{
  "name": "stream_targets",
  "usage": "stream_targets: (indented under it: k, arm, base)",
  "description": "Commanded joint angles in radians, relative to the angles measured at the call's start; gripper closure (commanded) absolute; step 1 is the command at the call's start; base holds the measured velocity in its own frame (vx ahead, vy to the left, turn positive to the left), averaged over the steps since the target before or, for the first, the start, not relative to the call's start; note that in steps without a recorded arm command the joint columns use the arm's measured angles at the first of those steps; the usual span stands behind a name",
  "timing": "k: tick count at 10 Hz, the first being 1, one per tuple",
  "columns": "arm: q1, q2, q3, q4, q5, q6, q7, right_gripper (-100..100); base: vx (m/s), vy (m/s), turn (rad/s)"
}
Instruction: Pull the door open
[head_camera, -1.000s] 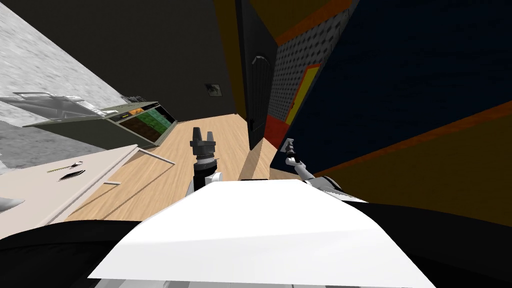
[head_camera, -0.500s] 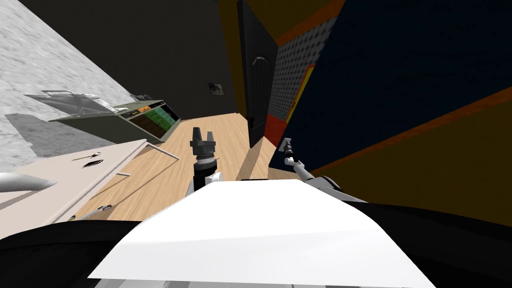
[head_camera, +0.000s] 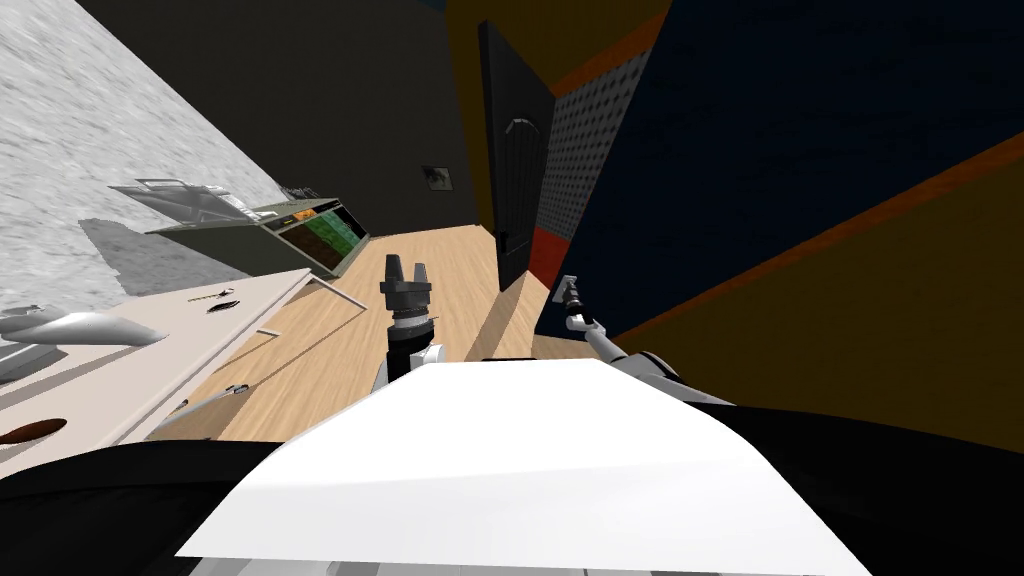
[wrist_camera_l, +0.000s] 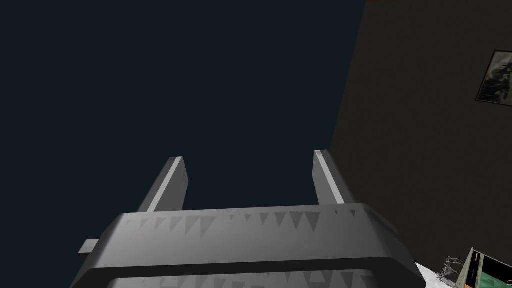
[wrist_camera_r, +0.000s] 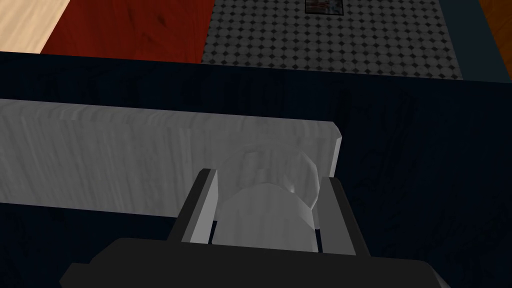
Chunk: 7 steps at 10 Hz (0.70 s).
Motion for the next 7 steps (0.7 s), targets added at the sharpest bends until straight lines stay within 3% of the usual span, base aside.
stream_targets:
  k: [1,7]
  arm:
    - [0.0,0.0,0.0,0.0,0.0,0.0,0.0,100]
    - [0.012,-0.014,0.076,-0.051,-0.003,0.002,-0.018,100]
  base:
    - [-0.078,-0.015,0.034]
    - [-0.166,-0.089,0.05]
